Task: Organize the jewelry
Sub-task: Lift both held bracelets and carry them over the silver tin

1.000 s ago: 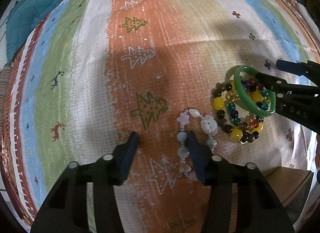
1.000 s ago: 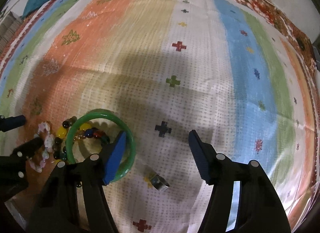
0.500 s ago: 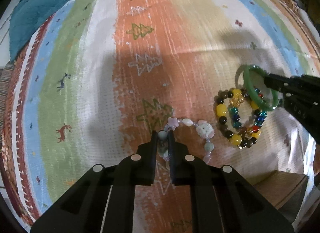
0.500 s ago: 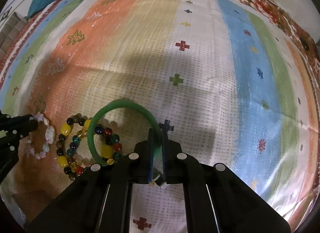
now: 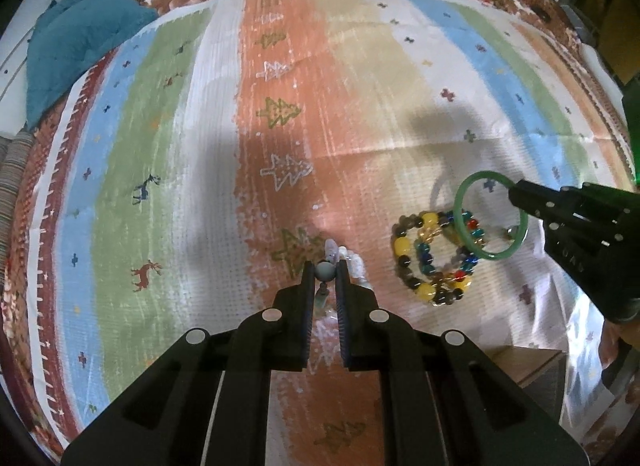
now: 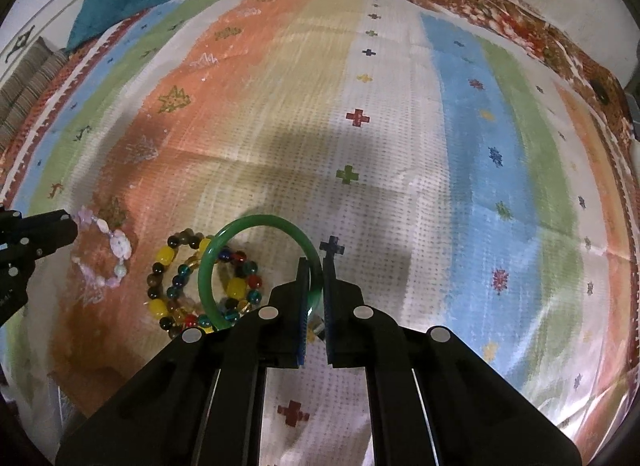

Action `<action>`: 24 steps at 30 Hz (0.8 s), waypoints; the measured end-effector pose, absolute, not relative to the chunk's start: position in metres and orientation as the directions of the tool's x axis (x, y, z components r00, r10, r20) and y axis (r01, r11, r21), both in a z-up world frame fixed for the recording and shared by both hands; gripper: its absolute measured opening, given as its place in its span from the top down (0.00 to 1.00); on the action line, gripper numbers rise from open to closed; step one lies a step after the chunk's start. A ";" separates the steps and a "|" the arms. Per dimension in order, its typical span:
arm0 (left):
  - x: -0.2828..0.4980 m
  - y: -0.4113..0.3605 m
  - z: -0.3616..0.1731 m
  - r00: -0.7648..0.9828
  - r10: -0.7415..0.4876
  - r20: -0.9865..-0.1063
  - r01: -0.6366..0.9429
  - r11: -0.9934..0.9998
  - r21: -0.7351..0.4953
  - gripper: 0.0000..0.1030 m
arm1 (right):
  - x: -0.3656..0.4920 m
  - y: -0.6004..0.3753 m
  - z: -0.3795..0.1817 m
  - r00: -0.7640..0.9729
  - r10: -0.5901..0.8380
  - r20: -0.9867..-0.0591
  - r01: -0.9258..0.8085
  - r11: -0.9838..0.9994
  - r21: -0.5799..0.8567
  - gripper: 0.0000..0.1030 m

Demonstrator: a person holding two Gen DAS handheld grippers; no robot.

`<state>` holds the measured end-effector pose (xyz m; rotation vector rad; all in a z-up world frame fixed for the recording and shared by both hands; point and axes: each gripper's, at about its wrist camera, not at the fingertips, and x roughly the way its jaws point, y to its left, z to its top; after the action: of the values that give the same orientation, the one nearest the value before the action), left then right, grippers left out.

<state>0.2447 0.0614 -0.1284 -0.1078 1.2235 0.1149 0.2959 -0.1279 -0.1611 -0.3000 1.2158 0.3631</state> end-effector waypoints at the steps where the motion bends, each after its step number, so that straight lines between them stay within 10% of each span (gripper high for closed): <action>1: 0.244 0.060 -0.125 0.344 0.028 -0.938 -0.143 0.989 -0.023 0.91 | 0.295 -0.129 -0.158 0.306 0.115 -0.945 -0.424 0.905 -0.027 0.93; 24: 0.211 0.029 -0.061 0.487 -0.012 -0.873 -0.080 0.995 -0.058 0.91 | 0.255 -0.150 -0.106 0.374 0.169 -0.912 -0.391 0.920 0.010 0.93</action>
<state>0.2113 0.0291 -0.0605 -0.0950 1.0620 0.0416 0.2553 -0.1503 -0.1056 -0.2220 1.1343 0.3622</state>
